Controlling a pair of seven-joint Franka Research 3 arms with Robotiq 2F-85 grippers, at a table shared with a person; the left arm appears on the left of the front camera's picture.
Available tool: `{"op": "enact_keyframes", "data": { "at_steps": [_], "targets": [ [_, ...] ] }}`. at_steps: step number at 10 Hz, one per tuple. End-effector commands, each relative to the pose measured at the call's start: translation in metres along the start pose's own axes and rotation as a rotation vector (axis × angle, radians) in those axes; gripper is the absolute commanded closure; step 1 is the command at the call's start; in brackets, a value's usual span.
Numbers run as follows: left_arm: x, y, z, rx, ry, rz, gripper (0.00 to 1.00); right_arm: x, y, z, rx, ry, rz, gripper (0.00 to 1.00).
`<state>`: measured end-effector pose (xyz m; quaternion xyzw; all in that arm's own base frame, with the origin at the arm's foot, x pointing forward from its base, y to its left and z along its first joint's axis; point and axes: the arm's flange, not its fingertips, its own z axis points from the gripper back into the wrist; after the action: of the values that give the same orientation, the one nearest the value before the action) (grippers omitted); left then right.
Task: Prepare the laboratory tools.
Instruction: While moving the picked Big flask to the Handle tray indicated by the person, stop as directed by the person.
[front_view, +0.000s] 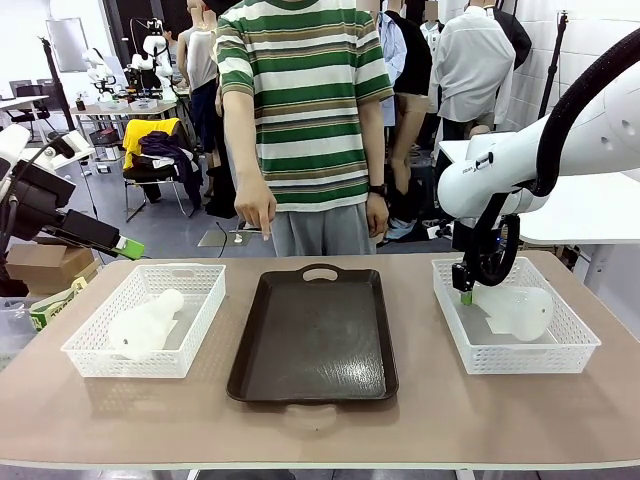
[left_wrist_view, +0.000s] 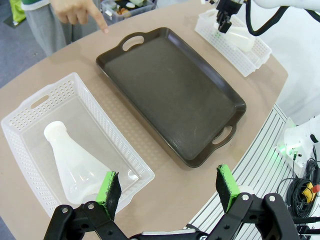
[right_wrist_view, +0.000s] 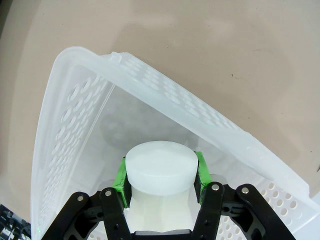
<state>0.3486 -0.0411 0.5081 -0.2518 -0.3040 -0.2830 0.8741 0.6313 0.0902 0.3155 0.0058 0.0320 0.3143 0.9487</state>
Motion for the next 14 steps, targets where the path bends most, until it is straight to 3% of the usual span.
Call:
{"op": "enact_keyframes", "data": {
  "at_steps": [1, 5, 8, 11, 14],
  "targets": [
    [0.000, 0.002, 0.000, -0.017, -0.007, 0.001, 0.00, 0.000, 0.000, 0.000, 0.000, 0.000, 0.000, 1.00],
    [0.000, 0.002, 0.000, -0.017, -0.007, 0.001, 0.00, -0.028, -0.007, 0.029, 0.019, -0.014, -0.068, 1.00],
    [0.000, 0.002, 0.000, -0.017, -0.007, 0.001, 0.00, -0.051, -0.001, 0.090, 0.031, -0.136, -0.097, 1.00],
    [0.000, 0.002, 0.000, -0.017, -0.007, 0.001, 0.00, -0.053, 0.058, 0.169, -0.032, -0.271, -0.007, 1.00],
    [0.000, 0.002, 0.000, -0.017, -0.007, 0.001, 0.00, -0.013, 0.140, 0.208, -0.094, -0.292, 0.147, 1.00]
  ]
}}
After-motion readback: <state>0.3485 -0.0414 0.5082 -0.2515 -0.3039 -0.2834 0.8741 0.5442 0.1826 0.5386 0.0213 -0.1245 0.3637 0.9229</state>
